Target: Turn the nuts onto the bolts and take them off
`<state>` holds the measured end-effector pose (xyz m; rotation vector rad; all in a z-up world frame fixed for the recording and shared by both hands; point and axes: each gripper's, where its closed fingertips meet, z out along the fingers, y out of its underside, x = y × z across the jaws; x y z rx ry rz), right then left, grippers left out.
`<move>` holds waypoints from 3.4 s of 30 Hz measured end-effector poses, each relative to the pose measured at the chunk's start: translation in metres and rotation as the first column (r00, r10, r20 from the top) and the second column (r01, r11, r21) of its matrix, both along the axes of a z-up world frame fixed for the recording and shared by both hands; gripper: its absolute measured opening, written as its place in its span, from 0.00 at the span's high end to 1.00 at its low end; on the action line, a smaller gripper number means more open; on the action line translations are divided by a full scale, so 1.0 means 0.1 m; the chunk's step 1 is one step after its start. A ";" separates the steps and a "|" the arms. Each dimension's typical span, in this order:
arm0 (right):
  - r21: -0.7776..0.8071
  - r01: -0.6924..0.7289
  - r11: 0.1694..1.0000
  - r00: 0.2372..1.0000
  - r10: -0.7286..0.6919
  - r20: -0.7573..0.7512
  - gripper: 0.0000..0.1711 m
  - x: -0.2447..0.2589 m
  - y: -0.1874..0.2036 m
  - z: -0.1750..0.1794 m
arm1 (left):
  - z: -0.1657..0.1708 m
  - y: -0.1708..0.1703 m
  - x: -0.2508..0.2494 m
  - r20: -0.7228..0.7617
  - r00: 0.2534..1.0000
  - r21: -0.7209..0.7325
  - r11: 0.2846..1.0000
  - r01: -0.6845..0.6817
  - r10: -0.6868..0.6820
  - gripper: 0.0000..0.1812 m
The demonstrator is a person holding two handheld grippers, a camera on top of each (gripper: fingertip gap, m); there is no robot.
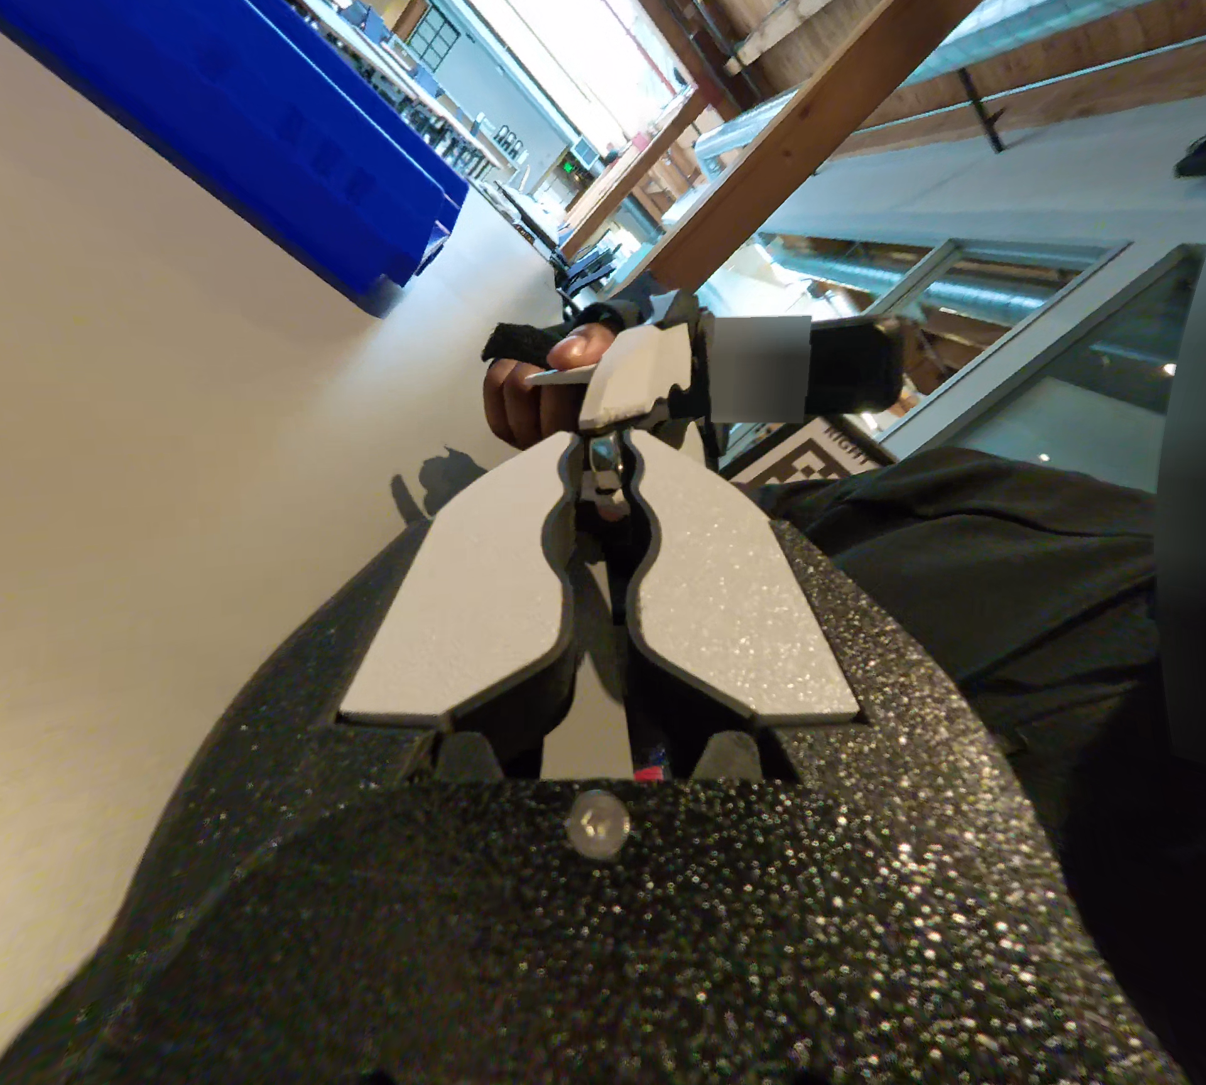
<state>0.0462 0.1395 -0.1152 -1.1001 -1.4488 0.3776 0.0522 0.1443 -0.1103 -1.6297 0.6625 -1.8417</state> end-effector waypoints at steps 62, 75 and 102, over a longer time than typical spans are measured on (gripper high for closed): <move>0.364 0.228 0.903 0.915 -0.327 0.238 0.89 0.01 0.27 -0.26 | -0.29 0.16 0.06 -0.334 0.877 0.338 0.912 -0.232 0.347 0.96; 0.374 0.235 0.897 0.907 -0.341 0.248 0.89 0.01 0.29 -0.29 | -0.31 0.17 0.06 -0.348 0.870 0.341 0.912 -0.229 0.349 0.96; 0.253 0.241 0.937 0.933 -0.296 0.206 0.90 0.09 0.30 -0.25 | -0.26 0.21 0.04 -0.350 0.872 0.428 0.886 -0.177 0.343 0.77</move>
